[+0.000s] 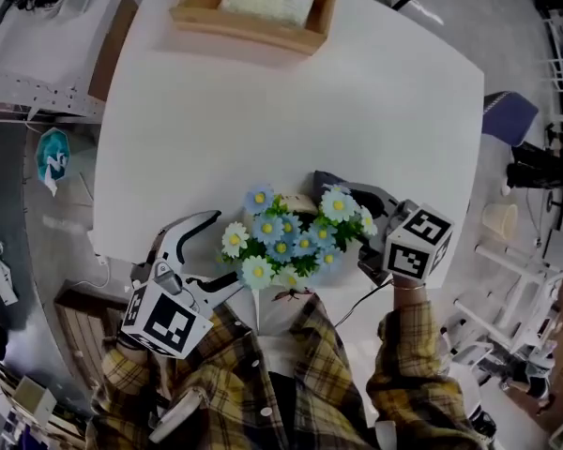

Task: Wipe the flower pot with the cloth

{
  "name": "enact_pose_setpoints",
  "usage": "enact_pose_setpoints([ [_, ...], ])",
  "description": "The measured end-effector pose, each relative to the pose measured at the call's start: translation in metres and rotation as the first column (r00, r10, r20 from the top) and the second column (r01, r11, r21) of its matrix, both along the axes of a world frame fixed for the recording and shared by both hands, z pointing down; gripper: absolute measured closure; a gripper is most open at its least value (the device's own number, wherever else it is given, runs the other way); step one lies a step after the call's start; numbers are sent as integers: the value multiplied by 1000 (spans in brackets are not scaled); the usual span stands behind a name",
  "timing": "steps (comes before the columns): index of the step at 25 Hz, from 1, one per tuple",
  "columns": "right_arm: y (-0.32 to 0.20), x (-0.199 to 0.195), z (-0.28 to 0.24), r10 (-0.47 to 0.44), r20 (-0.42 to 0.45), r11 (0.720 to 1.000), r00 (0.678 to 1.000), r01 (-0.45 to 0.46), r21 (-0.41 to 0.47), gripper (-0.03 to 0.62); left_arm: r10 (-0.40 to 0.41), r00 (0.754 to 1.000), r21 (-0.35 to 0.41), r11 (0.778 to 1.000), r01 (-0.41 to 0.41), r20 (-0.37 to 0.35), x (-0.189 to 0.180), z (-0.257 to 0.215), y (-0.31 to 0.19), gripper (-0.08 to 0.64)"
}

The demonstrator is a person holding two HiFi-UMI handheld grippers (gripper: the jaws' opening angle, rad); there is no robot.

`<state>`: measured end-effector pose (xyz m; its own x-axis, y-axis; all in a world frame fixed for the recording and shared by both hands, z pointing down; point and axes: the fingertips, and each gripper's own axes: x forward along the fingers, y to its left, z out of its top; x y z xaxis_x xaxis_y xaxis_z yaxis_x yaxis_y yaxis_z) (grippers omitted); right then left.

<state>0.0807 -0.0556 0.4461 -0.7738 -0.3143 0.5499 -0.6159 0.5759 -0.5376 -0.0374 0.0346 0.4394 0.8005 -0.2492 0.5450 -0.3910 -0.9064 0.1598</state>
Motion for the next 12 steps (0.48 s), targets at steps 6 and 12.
enact_pose_setpoints([
  [6,39,-1,1,196,-19,980,980,-197,-25,566,-229,970,-46,973,226,-76,1,-13,9,144],
  [12,64,-2,2,385,-19,921,923,-386,-52,566,-287,949,-39,958,285,-127,15,-24,6,144],
])
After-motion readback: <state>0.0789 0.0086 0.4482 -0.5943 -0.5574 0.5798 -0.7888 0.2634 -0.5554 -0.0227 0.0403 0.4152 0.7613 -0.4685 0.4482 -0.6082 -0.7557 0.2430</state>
